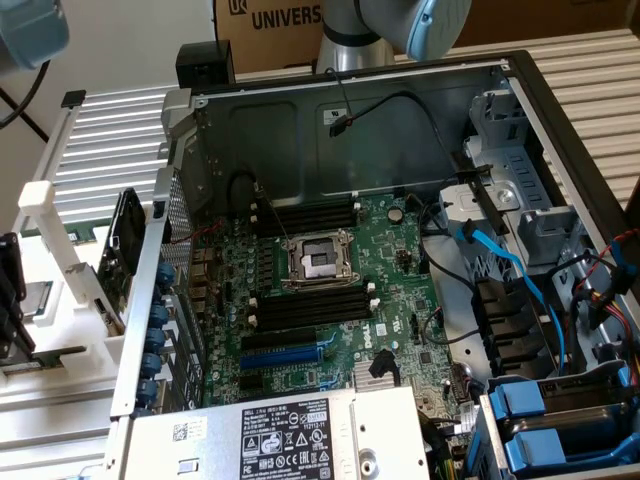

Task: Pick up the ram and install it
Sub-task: 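Pick up the ram and move it above insertion slot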

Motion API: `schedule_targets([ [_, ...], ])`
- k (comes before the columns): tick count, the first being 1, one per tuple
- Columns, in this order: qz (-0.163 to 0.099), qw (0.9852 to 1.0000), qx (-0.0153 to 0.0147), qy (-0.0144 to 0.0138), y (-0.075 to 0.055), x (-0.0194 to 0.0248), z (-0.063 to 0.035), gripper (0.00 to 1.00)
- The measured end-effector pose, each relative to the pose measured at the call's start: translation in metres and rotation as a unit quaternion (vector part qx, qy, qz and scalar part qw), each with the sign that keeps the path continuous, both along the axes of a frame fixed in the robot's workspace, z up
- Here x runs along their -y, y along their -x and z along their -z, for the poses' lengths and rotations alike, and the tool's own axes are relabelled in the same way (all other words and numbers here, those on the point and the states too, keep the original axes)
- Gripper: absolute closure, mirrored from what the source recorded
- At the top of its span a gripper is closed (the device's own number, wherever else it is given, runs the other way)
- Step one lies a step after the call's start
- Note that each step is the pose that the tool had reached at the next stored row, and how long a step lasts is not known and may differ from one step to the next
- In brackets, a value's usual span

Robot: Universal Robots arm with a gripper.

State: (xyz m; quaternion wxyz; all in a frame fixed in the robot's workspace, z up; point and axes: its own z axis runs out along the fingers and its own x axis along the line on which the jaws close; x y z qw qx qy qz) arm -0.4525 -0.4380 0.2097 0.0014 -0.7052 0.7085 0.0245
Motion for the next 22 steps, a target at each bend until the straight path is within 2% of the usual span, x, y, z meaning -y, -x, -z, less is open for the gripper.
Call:
schedule_targets([
  [15,0.0,1.0,0.0,0.0003,-0.002,0.0001,0.004,0.82],
  [22,0.0,1.0,0.0,-0.0005,-0.002,-0.0003,0.005,0.82],
])
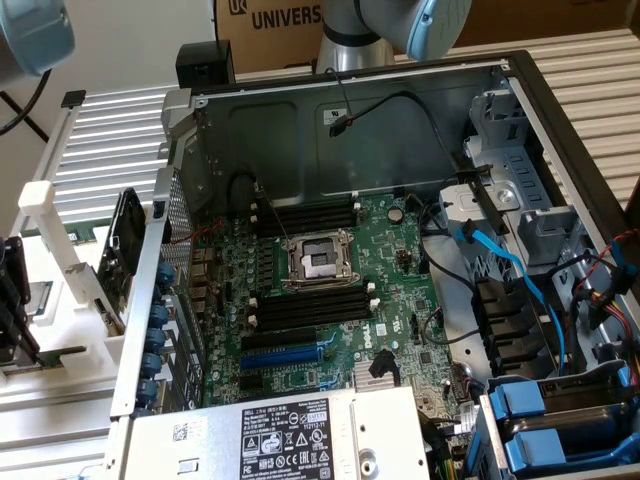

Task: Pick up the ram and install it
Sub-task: 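Pick up the ram and move it above insertion slot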

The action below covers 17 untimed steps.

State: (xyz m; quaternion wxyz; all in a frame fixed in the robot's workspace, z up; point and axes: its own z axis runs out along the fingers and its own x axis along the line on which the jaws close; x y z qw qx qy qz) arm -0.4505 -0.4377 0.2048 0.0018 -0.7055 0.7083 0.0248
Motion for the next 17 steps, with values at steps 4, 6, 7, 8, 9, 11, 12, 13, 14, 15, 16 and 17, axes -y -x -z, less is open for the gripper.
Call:
schedule_targets([
  [4,0.0,1.0,0.0,-0.0027,0.0,0.0,0.0006,0.82],
  [6,0.0,1.0,0.0,-0.0037,0.0,0.0,0.001,0.82],
  [7,0.0,1.0,0.0,-0.0037,0.0,0.0001,0.001,0.82],
  [8,0.0,1.0,0.0,-0.0037,0.0,0.0001,0.001,0.82],
  [9,0.0,1.0,-0.0001,-0.0037,0.0,0.0001,0.001,0.82],
  [11,0.0,1.0,-0.0001,-0.0032,0.0,0.0001,0.001,0.82],
  [12,0.0,1.0,0.0,-0.003,-0.0001,0.0001,0.0011,0.82],
  [13,0.0,1.0,0.0,-0.0029,0.0,0.0001,0.0014,0.82],
  [14,0.0,1.0,0.0001,-0.0029,0.0,0.0001,0.0017,0.82],
  [15,0.0,1.0,0.0,-0.0028,0.0,0.0001,0.0018,0.82],
  [16,0.0,1.0,-0.0001,-0.0027,0.0,0.0001,0.0018,0.82],
  [17,0.0,1.0,0.0,-0.0027,0.0,0.0001,0.002,0.82],
])
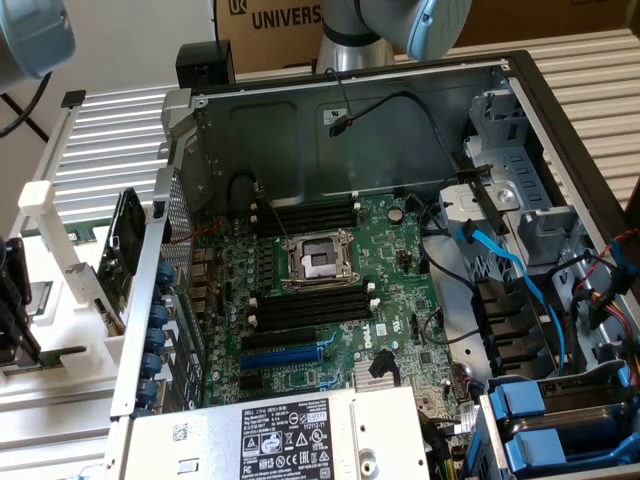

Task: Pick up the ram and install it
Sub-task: 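Pick up the ram and move it above insertion slot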

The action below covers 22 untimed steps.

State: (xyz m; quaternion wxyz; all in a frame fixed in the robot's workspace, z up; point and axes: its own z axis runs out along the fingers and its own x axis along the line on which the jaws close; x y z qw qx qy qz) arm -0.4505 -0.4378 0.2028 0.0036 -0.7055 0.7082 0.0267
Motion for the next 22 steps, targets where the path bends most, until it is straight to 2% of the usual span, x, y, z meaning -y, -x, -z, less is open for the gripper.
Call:
schedule_targets([
  [7,0.0,1.0,0.0001,0.0001,0.0,0.0,0.0011,0.82],
  [9,0.0,1.0,0.0,0.0001,0.0,0.0,0.0011,0.88],
  [22,0.0,1.0,0.0002,0.0,0.0,0.0,0.0003,0.88],
])
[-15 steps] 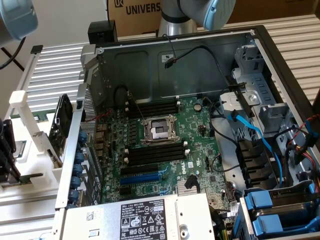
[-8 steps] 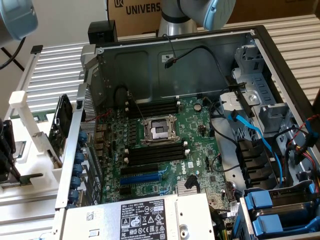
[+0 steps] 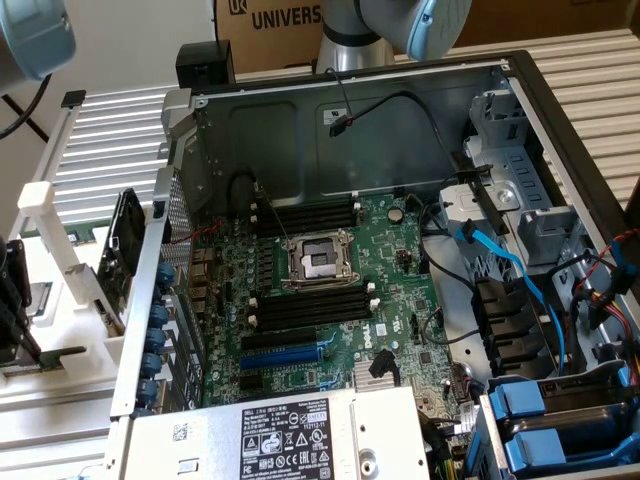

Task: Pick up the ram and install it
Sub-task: 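Pick up the ram and move it above insertion slot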

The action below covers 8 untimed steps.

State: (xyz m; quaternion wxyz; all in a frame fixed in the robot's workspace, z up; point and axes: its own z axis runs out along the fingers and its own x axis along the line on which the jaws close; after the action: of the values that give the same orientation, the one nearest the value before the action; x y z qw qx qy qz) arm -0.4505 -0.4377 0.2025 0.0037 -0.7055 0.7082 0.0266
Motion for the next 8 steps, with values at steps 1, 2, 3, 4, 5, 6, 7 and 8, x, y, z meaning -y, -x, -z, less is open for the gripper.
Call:
schedule_targets([
  [1,0.0,1.0,-0.0001,0.0,0.0,0.0,-0.0061,0.88],
  [2,0.0,1.0,-0.0001,0.0001,0.0,0.0,-0.0124,0.88],
  [3,0.0,1.0,-0.0001,0.0001,0.0,0.0,-0.0153,0.88],
  [4,0.0,1.0,0.0,0.0001,0.0,-0.0001,-0.0175,0.88],
  [5,0.0,1.0,0.0,0.0001,0.001,-0.0005,-0.0201,0.88],
  [6,0.0,1.0,0.0,0.0,0.001,-0.001,-0.0229,0.88],
  [7,0.0,1.0,0.0,0.0001,0.002,-0.0018,-0.0408,0.88],
  [8,0.0,1.0,0.0,0.0001,0.003,-0.0018,-0.0545,0.88],
])
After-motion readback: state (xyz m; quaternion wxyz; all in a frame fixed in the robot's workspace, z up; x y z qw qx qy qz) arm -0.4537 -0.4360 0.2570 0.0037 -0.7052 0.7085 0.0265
